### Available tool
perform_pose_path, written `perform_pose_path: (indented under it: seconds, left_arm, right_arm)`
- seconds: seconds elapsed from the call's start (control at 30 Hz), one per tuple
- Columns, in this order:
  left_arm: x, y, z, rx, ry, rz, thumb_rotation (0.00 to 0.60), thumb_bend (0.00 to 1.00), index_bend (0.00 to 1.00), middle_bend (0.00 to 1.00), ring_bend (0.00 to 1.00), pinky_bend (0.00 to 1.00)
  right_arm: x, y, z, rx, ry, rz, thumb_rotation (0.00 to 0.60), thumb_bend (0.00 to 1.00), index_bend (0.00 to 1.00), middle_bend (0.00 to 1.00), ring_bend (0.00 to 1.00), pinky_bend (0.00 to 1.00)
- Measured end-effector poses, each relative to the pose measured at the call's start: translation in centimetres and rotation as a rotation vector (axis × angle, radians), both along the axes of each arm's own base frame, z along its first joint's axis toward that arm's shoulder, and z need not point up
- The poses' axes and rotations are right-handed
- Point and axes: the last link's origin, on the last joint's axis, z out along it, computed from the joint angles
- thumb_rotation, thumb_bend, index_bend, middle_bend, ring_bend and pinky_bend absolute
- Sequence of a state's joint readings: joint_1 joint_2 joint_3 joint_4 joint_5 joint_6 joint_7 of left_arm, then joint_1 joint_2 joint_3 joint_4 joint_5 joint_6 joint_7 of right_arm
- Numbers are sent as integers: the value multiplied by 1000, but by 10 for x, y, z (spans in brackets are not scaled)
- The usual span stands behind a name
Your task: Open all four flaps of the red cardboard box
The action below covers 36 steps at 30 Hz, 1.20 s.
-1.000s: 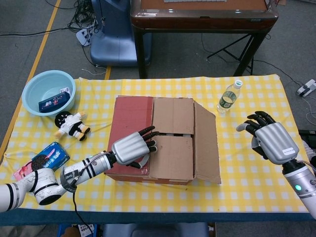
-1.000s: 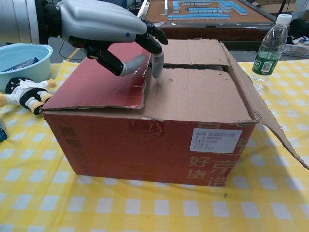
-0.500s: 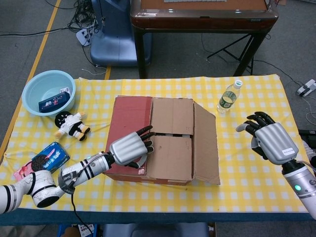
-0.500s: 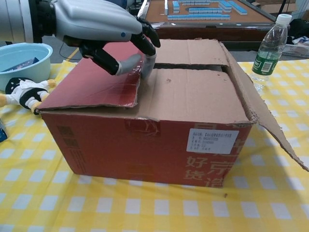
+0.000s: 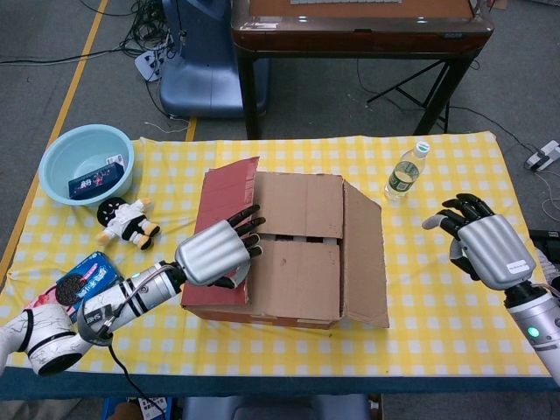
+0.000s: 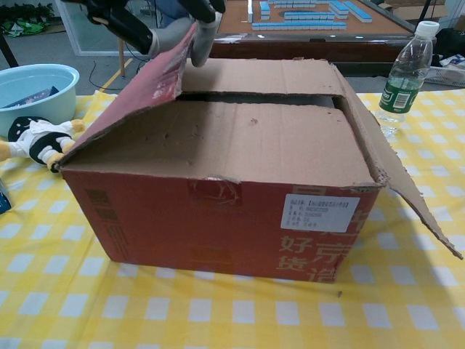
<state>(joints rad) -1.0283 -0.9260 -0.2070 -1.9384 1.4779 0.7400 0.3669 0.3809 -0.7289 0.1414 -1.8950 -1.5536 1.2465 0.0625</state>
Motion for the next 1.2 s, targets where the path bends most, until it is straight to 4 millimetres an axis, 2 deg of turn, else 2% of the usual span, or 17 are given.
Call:
perform_pose_path:
  seconds: [0.37, 0.7, 1.03, 1.2]
  left_arm:
    - [-3, 2, 44, 123, 77, 16, 201, 738, 533, 428, 119, 0]
    - [-21, 8, 79, 233, 142, 91, 201, 738, 532, 427, 119, 0]
    - [-37, 11, 101, 300, 151, 150, 201, 738, 531, 427, 119, 0]
    - [-49, 13, 101, 299, 174, 185, 201, 737, 527, 428, 119, 0]
  right_arm:
    - [6, -4, 3, -14, -8, 16, 600, 976, 360, 384, 207, 138]
    - [9, -7, 2, -12, -5, 19, 600, 976, 360, 384, 207, 138]
    - [14, -8, 1, -9, -4, 22, 600, 977, 359, 384, 207, 138]
    - [15, -8, -1, -3, 6, 22, 600, 976, 360, 384, 207, 141]
